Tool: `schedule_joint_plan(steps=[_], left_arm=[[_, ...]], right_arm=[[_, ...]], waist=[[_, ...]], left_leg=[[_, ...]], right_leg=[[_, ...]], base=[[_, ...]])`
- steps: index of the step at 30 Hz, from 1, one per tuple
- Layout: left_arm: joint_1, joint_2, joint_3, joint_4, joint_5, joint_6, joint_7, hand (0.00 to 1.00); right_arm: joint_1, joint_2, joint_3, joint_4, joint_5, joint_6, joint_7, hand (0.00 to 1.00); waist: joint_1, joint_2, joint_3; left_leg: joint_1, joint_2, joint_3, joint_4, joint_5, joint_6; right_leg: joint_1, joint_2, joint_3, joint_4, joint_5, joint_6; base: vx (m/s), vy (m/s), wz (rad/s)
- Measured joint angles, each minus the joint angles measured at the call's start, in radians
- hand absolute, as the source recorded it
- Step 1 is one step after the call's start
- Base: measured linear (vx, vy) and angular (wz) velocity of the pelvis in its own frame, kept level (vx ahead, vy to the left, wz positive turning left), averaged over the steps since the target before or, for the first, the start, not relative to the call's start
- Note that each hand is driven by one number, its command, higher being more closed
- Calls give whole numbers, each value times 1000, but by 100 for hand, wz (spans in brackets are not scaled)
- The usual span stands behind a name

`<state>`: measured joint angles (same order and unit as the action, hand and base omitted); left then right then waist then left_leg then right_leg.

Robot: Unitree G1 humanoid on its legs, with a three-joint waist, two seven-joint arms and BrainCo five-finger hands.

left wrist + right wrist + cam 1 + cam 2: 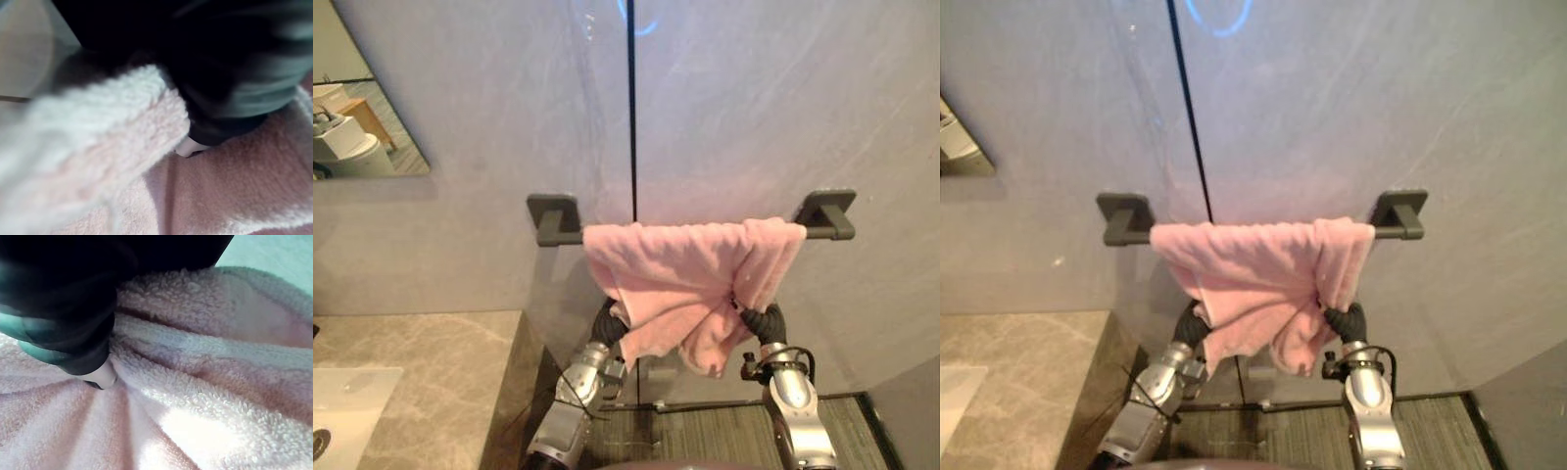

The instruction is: Organize washtable

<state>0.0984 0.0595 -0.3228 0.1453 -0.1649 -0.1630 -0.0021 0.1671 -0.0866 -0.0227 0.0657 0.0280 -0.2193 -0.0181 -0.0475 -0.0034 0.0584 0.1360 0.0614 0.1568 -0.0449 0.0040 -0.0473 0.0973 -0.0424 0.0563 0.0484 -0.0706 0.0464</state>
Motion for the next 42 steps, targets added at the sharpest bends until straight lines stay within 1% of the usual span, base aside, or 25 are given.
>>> schedule_joint_plan(steps=[13, 18, 22, 25, 28, 29, 34, 37, 38, 39, 42], left_arm=[[28, 2, 6, 24, -5, 0, 4, 0], [76, 1, 24, 27, -48, 1, 9, 0], [129, -24, 79, 27, -96, 1, 12, 0], [163, -35, 100, 21, -122, 1, 12, 0], [219, -46, 135, -18, -140, 1, 10, 0], [236, -46, 141, -35, -140, 1, 10, 0], [318, -46, 207, -151, -140, 1, 10, 0], [348, -45, 282, -249, -140, 0, 26, 0], [359, -45, 322, -295, -140, 0, 32, 0], [364, -44, 341, -319, -141, -1, 37, 0], [367, -35, 426, -446, -147, -17, 79, 0]], right_arm=[[28, 1, -8, 37, -3, 1, -2, 0], [96, 6, -8, 52, -3, 11, -5, 0], [168, 50, -16, 65, 1, 21, -16, 0], [233, 73, -20, 36, 1, 33, -26, 0], [311, 90, -25, -69, 2, 32, -27, 0], [337, 100, -41, -104, 2, 32, -28, 0], [419, 119, -139, -214, 2, 32, -48, 0], [452, 119, -242, -292, 1, 32, -71, 0], [457, 119, -295, -330, 0, 33, -79, 0], [458, 118, -321, -353, 0, 33, -88, 0], [451, 117, -432, -477, -4, 33, -135, 0]], waist=[[3, -8, -1], [6, -14, -1], [8, -15, 0], [9, -18, 1], [10, -18, 2], [10, -20, 2], [11, -23, -1], [12, -19, -3], [11, -18, -5], [12, -12, -9], [12, -9, -23]], left_leg=[[8, -2, 6, -8, 0, 0], [22, -3, 3, -8, 0, 0], [29, -4, 8, -10, 0, 0], [36, -4, 20, -10, -9, -1], [37, -2, 34, -3, -14, -1], [36, 1, 38, 12, -24, 0], [34, 9, 52, 66, -67, -7], [32, 14, 60, 101, -87, -8], [31, 18, 66, 116, -97, -10], [30, 21, 69, 124, -102, -11], [22, 32, 89, 153, -120, -16]], right_leg=[[5, -3, -1, 1, 0, 1], [20, -5, -1, 2, -2, 2], [18, -5, -1, 17, -10, 3], [12, -6, -2, 44, -32, 7], [0, -6, 2, 74, -45, 2], [0, -6, 2, 85, -56, 9], [2, -7, 2, 133, -95, 6], [2, -7, 1, 161, -116, 5], [2, -6, 1, 166, -121, 4], [3, -6, 1, 170, -121, 2], [3, -2, -2, 177, -127, 2]], base=[[1, -2, -1], [-11, -5, 1], [-27, -15, -2], [-11, -7, 0], [-8, -21, -6], [-1, -33, -6], [18, -33, -5], [53, -32, -4], [44, -13, -6], [52, -16, -7], [49, -20, -4]])
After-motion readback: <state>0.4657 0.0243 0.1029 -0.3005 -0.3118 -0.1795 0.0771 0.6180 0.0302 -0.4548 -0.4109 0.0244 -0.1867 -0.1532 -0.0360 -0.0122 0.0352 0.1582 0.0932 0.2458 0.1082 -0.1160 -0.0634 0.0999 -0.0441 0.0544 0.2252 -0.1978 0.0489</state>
